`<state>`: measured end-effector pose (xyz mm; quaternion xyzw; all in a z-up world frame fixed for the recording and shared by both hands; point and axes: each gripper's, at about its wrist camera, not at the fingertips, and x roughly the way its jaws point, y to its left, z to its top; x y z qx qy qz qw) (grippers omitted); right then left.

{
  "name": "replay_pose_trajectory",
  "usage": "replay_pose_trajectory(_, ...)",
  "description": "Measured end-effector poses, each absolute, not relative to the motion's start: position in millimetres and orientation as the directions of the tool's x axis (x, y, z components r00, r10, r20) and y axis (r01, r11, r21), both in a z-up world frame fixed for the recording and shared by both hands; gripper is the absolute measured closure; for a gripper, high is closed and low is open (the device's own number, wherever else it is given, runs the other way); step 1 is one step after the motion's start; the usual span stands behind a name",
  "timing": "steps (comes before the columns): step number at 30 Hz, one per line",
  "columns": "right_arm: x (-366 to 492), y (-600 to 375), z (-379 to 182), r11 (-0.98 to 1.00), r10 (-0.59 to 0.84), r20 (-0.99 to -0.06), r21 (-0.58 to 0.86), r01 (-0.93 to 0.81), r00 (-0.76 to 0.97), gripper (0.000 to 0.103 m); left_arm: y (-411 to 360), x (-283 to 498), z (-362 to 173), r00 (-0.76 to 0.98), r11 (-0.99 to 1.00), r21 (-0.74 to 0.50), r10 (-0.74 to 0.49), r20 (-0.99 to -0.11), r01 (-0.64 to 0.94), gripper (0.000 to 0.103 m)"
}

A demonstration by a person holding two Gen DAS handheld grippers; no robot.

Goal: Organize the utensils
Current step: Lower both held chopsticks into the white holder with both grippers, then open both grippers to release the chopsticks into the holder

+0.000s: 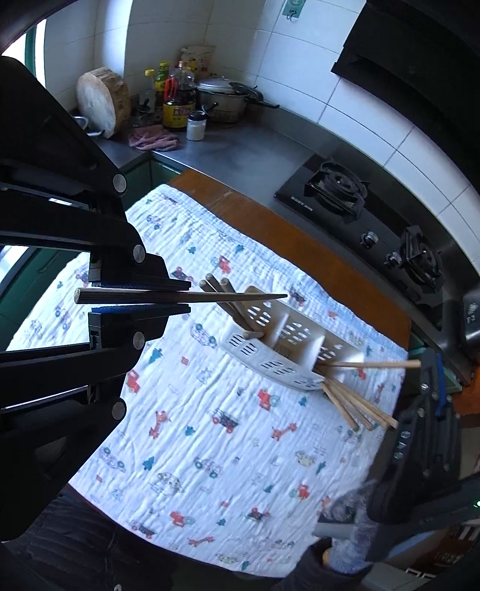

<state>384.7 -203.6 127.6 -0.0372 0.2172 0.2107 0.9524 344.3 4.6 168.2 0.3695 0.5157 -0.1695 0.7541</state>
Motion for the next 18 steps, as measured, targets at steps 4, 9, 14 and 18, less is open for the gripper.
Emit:
replay_pose_trajectory(4, 386, -206, 129, 0.910, 0.385, -0.426, 0.027, -0.414, 0.819, 0.096, 1, 347, 162, 0.383, 0.657, 0.362, 0.118, -0.916, 0.662, 0.098)
replay_pose_trajectory(9, 386, -206, 130, 0.910, 0.381, -0.422, 0.018, -0.413, 0.822, 0.096, -2, 355, 154, 0.357, 0.640, 0.361, 0.142, -0.923, 0.678, 0.098)
replay_pose_trajectory(14, 386, -209, 131, 0.911, 0.384, -0.416, 0.025, -0.412, 0.824, 0.095, -5, 363, 150, 0.333, 0.637, 0.333, 0.125, -0.934, 0.695, 0.097)
replay_pose_trajectory(18, 384, -212, 134, 0.912, 0.383, -0.408, 0.023, -0.410, 0.829, 0.093, -7, 372, 145, 0.328, 0.652, 0.326, 0.123, -0.937, 0.685, 0.096)
